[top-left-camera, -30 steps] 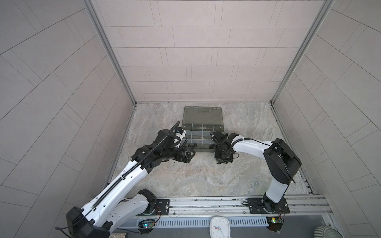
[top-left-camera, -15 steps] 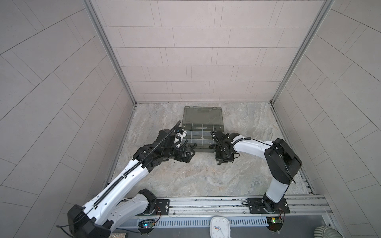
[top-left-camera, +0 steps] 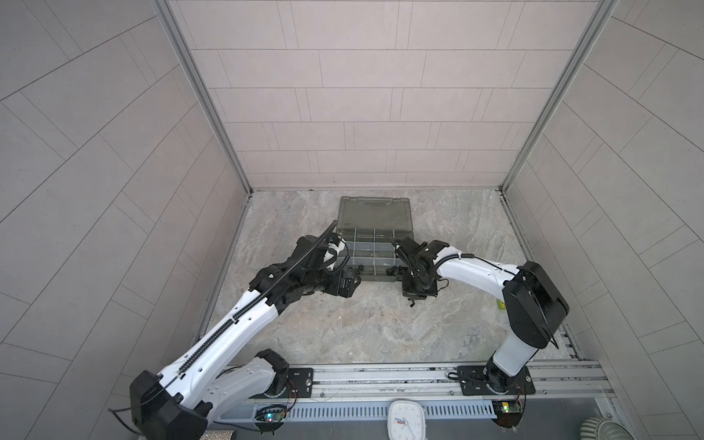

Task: Sort the screws and nuts into containers
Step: Pick up the nut from the center of the table, then place the nut into the container.

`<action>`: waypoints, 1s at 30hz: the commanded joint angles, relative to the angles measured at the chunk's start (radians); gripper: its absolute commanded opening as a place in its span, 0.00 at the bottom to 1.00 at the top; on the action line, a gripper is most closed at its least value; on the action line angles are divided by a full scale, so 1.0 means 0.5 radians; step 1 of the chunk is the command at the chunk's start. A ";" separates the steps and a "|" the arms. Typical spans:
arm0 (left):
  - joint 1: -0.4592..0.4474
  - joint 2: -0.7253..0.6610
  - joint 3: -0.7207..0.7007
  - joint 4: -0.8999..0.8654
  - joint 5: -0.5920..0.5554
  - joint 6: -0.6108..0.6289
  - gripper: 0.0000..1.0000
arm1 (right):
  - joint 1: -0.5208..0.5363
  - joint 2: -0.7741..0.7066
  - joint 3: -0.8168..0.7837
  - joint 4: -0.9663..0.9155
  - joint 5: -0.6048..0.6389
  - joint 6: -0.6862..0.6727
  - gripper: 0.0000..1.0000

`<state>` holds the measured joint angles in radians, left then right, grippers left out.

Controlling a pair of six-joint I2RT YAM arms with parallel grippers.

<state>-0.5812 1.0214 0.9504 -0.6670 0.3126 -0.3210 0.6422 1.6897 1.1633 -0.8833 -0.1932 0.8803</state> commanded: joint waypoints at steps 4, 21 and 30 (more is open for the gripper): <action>-0.010 0.072 0.114 0.021 -0.033 0.067 1.00 | -0.097 -0.111 0.136 -0.213 0.075 -0.092 0.04; -0.010 0.265 0.202 0.057 -0.022 0.130 1.00 | -0.267 -0.206 -0.048 -0.203 0.028 -0.160 0.02; -0.009 0.457 0.361 0.041 -0.040 0.174 1.00 | -0.395 -0.202 -0.030 -0.191 -0.016 -0.222 0.02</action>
<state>-0.5812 1.2263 1.0847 -0.6533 0.3058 -0.2573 0.4610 1.6093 1.1339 -0.9615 -0.2020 0.7830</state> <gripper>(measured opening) 0.994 0.048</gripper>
